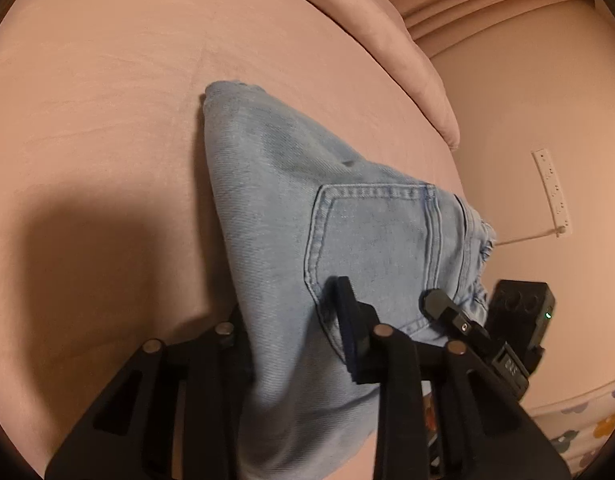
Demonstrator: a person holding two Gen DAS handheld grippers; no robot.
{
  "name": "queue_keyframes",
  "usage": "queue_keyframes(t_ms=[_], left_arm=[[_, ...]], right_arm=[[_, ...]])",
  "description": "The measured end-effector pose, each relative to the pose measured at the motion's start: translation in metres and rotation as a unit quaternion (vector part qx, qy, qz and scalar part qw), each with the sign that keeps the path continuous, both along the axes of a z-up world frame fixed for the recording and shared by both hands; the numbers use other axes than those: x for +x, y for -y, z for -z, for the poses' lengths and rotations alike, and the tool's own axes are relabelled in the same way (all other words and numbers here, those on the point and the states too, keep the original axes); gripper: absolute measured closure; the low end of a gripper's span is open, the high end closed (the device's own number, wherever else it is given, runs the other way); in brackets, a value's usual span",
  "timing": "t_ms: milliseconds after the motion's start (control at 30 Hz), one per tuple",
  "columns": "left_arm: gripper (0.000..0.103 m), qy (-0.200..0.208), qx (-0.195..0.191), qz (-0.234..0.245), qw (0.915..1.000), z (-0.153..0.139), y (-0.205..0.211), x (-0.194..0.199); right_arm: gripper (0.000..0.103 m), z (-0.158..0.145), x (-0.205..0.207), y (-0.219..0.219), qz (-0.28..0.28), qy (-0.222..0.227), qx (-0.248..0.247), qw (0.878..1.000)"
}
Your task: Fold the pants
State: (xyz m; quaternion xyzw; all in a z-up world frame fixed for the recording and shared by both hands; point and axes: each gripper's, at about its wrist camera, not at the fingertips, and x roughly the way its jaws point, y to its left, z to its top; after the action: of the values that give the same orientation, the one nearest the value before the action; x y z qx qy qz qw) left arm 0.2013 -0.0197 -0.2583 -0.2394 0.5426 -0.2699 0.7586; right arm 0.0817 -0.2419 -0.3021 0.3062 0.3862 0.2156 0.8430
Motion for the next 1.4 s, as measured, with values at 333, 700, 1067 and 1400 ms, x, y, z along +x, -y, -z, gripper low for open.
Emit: queue_keyframes(t_ms=[333, 700, 1067, 1400], left_arm=[[0.085, 0.092, 0.086, 0.008, 0.9920, -0.031, 0.021, -0.021], [0.086, 0.135, 0.090, -0.010, 0.9866, -0.051, -0.016, -0.022], [0.085, 0.149, 0.102, -0.027, 0.9832, -0.064, -0.043, 0.005], [0.085, 0.155, 0.105, -0.030, 0.9818, -0.067, -0.053, 0.050]], right_arm=[[0.054, -0.043, -0.017, -0.011, -0.002, 0.067, -0.091, 0.994], [0.054, -0.071, -0.015, -0.038, -0.019, 0.092, -0.140, 0.986], [0.054, -0.084, 0.013, -0.061, -0.037, 0.107, -0.159, 0.981], [0.054, -0.092, 0.062, -0.074, -0.034, 0.115, -0.167, 0.979]])
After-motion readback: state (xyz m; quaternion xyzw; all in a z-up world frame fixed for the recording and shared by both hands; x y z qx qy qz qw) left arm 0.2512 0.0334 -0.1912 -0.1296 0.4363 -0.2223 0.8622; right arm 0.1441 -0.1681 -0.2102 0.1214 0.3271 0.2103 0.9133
